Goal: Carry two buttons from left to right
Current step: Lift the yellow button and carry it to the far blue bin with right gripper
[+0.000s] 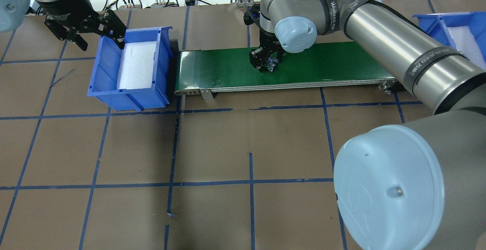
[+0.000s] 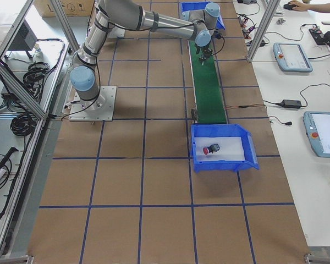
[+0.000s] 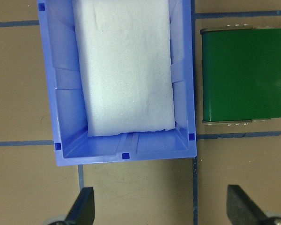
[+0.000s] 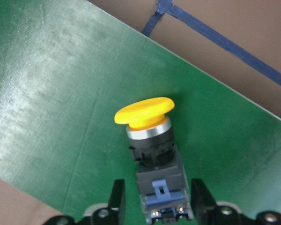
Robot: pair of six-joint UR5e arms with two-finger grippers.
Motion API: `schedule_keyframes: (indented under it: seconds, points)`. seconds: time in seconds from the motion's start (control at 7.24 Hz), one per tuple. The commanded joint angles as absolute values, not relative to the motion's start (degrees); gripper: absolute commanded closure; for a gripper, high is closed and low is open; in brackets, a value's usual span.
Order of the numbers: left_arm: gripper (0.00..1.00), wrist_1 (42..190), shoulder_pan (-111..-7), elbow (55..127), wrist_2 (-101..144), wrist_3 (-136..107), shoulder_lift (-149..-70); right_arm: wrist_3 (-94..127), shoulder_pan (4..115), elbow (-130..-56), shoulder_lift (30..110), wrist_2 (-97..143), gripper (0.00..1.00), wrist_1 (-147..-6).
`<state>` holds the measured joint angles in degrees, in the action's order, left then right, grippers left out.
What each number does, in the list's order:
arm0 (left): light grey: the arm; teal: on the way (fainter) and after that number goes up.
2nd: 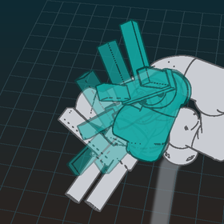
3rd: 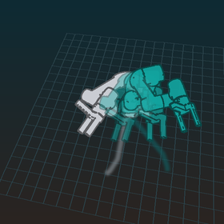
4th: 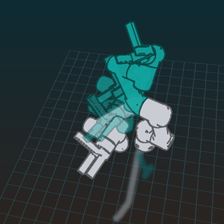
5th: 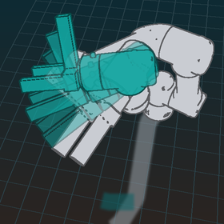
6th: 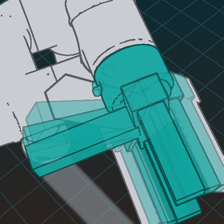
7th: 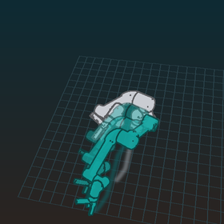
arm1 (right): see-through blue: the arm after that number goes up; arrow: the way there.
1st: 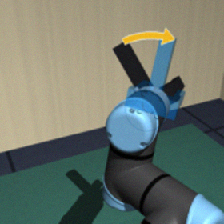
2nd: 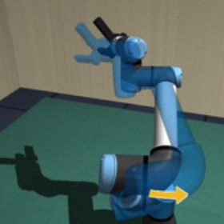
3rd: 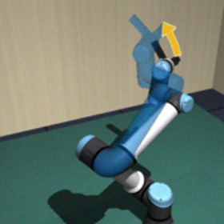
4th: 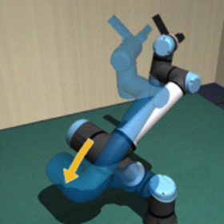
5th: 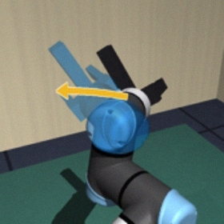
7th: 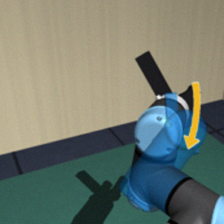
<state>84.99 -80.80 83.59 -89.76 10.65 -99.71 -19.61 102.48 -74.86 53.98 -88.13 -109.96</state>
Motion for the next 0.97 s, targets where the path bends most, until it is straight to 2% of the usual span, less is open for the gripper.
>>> schedule_keyframes:
  seconds: [0.0,0.28,0.83]
  points:
    - [0.0,84.99,-81.03,83.58,-89.47,10.72,-99.76,-20.83,100.38,-74.45,54.67,-88.24,0.92,-108.55]
    - [0.0,84.9,-81.04,83.58,-89.56,10.72,-99.76,-20.48,96.09,-73.92,56.06,-88.59,0.92,-108.02]
    - [0.0,84.99,-81.12,83.59,-89.47,10.72,-100.02,-27.65,79.15,-74.09,62.04,-88.59,0.91,-102.14]
